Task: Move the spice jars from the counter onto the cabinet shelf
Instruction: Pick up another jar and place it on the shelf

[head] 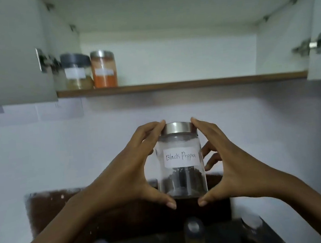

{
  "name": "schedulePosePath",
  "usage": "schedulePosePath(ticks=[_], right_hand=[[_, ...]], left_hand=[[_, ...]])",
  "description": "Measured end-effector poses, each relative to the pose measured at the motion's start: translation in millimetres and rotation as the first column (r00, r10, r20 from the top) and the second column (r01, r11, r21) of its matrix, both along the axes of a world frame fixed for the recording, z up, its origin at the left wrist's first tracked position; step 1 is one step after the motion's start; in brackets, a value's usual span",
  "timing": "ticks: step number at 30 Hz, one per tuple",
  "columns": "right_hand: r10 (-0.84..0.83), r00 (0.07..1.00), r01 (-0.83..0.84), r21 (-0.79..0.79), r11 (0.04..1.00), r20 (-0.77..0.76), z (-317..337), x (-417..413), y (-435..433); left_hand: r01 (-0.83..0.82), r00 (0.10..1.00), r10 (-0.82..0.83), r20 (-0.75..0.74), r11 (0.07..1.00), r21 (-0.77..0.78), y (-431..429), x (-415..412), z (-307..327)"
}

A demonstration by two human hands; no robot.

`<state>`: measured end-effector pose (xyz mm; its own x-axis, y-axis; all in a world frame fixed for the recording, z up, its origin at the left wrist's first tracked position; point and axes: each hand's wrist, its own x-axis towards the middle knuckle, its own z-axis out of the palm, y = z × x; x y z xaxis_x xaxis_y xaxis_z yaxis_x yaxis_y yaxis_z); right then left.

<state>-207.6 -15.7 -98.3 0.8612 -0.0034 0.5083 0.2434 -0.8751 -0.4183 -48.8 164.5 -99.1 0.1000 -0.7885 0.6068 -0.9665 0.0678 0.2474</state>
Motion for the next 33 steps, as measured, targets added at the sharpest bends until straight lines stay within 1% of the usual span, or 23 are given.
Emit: schedulePosePath(ticks=[4,7,9,11,14,17,21,23,26,28,30,33], right_hand=[[-0.015,0.983,0.046,-0.168,0.985,0.181,51.5,50.3,-12.8],[-0.021,0.954,0.107,-0.275,0.955,0.299,91.5,90.0,-20.6],[-0.020,0.924,0.152,-0.320,0.935,0.382,118.1,119.0,-25.5],[-0.023,0.897,0.195,-0.348,0.917,0.441,141.0,144.8,-30.9],[-0.031,0.873,0.236,-0.366,0.900,0.487,166.3,185.3,-39.1],[-0.028,0.867,0.228,-0.346,0.910,0.497,180.2,221.6,-48.3],[-0.026,0.882,0.197,-0.319,0.927,0.471,187.2,256.0,-59.0],[-0.020,0.902,0.159,-0.288,0.944,0.431,186.7,267.5,-65.7],[-0.017,0.937,0.101,-0.225,0.969,0.350,185.2,278.5,-75.5],[-0.022,0.952,0.080,-0.180,0.980,0.305,184.7,281.8,-80.1],[-0.024,0.963,0.062,-0.132,0.989,0.268,185.2,283.6,-82.2],[-0.004,0.968,0.028,-0.092,0.995,0.252,186.8,286.9,-82.5]], left_hand=[[-0.073,0.968,0.085,0.236,0.995,-0.061,-7.1,40.4,61.9],[-0.142,0.894,0.185,0.407,0.981,-0.134,-12.2,68.3,108.1],[-0.170,0.853,0.242,0.462,0.966,-0.193,-16.0,91.8,135.5],[-0.205,0.826,0.299,0.478,0.949,-0.240,-22.6,113.8,158.3],[-0.265,0.784,0.394,0.480,0.911,-0.315,-35.9,147.8,180.9],[-0.335,0.763,0.464,0.450,0.880,-0.338,-49.3,176.1,189.2],[-0.396,0.743,0.511,0.433,0.856,-0.332,-64.3,205.4,190.3],[-0.442,0.726,0.541,0.426,0.840,-0.313,-72.3,217.6,189.5],[-0.484,0.676,0.579,0.455,0.815,-0.318,-80.3,235.0,183.2],[-0.482,0.666,0.590,0.456,0.807,-0.340,-81.2,243.5,174.4],[-0.488,0.669,0.612,0.422,0.790,-0.372,-80.5,252.1,163.0],[-0.487,0.655,0.654,0.378,0.748,-0.450,-78.9,268.6,143.3]])
